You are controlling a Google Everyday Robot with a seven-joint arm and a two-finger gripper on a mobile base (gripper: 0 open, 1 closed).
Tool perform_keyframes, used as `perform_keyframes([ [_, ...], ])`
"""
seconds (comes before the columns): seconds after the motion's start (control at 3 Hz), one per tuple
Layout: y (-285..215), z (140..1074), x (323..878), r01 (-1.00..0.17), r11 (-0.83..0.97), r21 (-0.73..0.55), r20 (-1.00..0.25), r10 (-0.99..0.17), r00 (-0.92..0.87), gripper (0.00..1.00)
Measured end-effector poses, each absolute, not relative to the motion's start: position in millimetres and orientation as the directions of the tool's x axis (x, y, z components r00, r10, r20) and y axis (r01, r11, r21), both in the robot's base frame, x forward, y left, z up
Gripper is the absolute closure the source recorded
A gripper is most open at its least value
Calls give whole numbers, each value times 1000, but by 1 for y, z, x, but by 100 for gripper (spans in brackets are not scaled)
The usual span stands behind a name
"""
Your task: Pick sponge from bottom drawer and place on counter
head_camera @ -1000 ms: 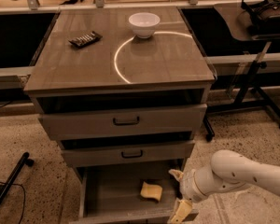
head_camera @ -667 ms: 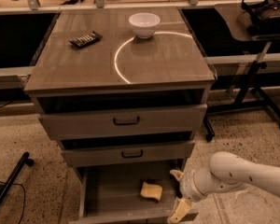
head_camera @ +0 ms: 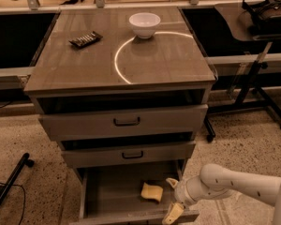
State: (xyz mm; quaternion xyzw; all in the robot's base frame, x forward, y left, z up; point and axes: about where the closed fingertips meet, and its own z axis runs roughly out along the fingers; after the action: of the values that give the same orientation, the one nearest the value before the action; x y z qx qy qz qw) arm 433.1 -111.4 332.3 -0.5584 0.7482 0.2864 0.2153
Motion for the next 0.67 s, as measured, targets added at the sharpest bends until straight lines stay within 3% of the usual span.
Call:
perform_keyframes([
  [0.67,-97,311,448,-964,199,178,-643,-718,-267,0],
])
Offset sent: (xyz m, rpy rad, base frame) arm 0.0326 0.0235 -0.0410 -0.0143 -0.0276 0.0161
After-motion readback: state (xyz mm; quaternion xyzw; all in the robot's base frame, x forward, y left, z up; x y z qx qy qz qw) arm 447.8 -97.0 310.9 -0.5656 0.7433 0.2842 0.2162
